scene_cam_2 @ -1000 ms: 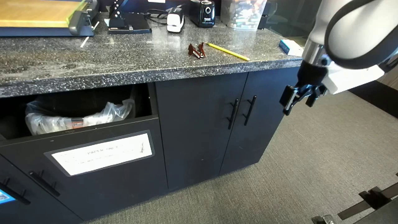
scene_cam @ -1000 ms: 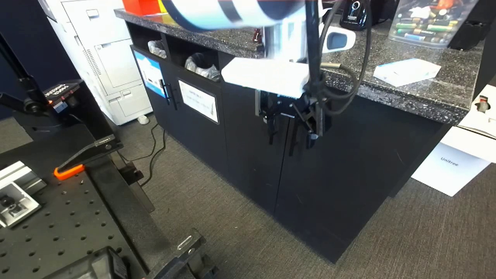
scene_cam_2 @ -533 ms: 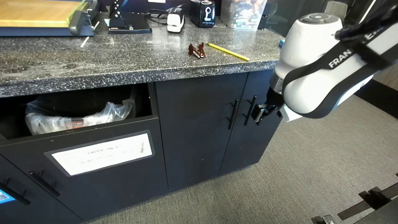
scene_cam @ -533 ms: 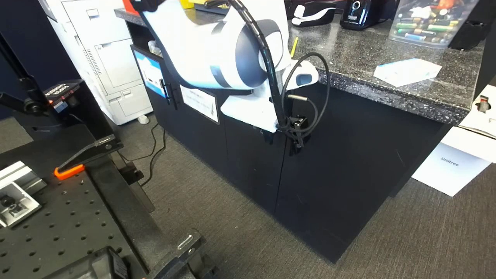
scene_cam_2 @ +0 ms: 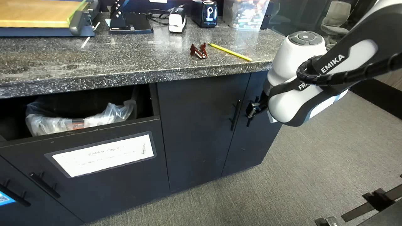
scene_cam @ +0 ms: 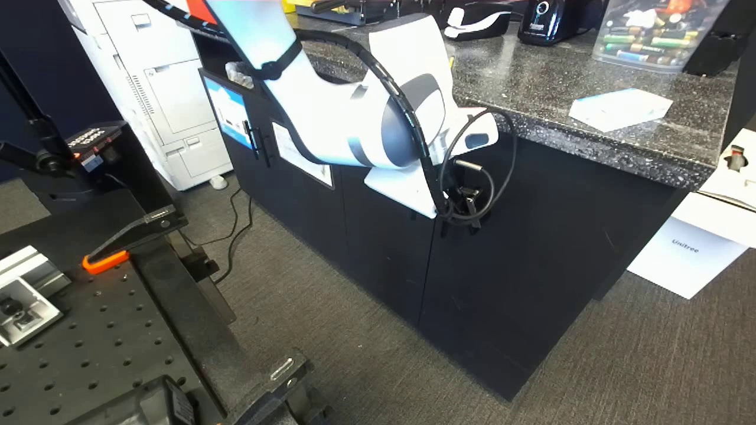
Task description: Open the right cabinet door
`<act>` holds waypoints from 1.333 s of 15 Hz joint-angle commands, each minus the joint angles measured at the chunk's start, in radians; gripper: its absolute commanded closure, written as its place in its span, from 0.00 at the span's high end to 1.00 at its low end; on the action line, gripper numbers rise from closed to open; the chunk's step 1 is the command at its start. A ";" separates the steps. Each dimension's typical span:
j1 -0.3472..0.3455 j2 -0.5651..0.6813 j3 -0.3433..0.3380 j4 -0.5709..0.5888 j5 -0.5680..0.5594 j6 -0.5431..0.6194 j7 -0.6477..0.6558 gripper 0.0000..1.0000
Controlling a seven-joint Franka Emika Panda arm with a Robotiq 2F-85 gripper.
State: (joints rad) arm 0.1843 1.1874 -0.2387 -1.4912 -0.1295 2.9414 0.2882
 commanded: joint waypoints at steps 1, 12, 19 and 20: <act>0.006 0.066 -0.006 0.098 0.057 0.041 0.012 0.75; -0.031 0.025 0.102 -0.042 0.111 0.222 -0.057 0.01; -0.263 -0.159 0.304 -0.318 0.049 0.172 -0.272 0.04; -0.295 -0.183 0.321 -0.353 0.046 0.145 -0.311 0.04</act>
State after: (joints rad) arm -0.0149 1.1547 -0.0185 -1.6508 -0.0573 3.1651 0.0791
